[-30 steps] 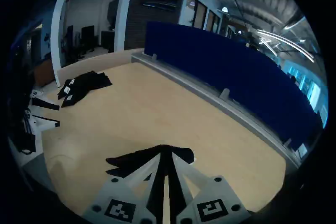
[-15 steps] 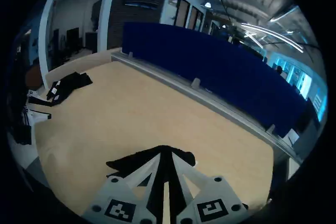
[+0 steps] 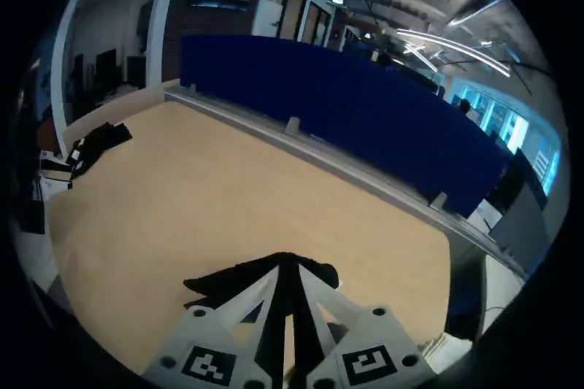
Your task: Fold towel
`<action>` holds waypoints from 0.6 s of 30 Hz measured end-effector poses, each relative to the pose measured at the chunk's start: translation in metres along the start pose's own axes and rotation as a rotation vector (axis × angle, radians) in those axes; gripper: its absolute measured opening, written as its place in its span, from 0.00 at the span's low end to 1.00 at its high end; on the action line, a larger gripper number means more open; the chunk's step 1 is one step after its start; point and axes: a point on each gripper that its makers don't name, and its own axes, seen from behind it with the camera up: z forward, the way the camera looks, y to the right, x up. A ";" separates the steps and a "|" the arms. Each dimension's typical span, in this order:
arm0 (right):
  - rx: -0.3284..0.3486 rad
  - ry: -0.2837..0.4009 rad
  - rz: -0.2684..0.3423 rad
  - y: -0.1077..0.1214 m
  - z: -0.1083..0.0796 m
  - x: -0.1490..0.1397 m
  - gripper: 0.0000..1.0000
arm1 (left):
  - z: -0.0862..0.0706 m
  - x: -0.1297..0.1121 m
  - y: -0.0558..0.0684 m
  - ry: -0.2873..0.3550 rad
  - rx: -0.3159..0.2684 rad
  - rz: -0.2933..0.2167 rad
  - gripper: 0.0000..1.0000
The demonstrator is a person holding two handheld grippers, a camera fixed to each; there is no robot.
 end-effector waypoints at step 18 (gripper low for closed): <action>-0.064 -0.046 0.020 0.079 -0.005 -0.036 0.04 | 0.004 0.006 0.024 -0.007 0.000 0.014 0.83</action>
